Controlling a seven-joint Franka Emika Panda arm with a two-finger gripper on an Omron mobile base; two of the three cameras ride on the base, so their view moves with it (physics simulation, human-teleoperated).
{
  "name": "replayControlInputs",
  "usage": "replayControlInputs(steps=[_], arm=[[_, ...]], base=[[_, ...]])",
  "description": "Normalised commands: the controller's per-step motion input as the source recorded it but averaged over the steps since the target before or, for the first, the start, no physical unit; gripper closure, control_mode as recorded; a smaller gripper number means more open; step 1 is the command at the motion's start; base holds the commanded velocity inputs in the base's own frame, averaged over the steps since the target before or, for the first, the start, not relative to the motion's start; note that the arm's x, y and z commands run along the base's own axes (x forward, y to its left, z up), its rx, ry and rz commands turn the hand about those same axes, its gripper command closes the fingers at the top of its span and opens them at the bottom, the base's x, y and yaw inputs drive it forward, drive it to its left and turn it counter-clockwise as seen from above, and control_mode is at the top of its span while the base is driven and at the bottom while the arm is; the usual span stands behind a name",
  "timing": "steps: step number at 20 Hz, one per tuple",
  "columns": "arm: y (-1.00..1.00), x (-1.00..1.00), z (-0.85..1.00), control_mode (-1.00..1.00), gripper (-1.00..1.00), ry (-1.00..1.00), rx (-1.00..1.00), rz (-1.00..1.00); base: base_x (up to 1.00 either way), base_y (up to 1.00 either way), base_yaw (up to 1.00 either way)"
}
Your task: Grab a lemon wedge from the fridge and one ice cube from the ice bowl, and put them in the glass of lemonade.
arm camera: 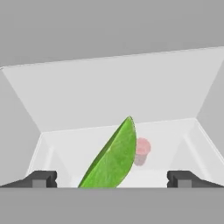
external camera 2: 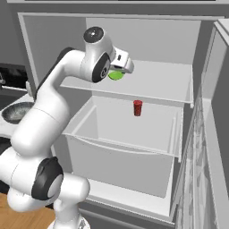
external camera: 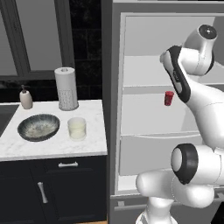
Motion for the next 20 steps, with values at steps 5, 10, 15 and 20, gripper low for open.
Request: replayControlInputs(steps=[5, 10, 15, 20], arm=[[0.01, -0.06, -0.09, -1.0, -1.0, 0.0, 0.0, -0.08], [0.11, 0.03, -0.1, -1.0, -1.0, 0.0, 0.0, -0.13], [0.04, 0.17, -0.04, -1.0, -1.0, 0.01, 0.0, -0.07], [0.0, 0.31, -0.02, -1.0, -1.0, 0.07, 0.0, 0.0]], base=[[0.0, 0.0, 0.0], [0.0, 0.0, 0.0], [0.0, 0.0, 0.0], [0.0, 0.0, 0.0]])
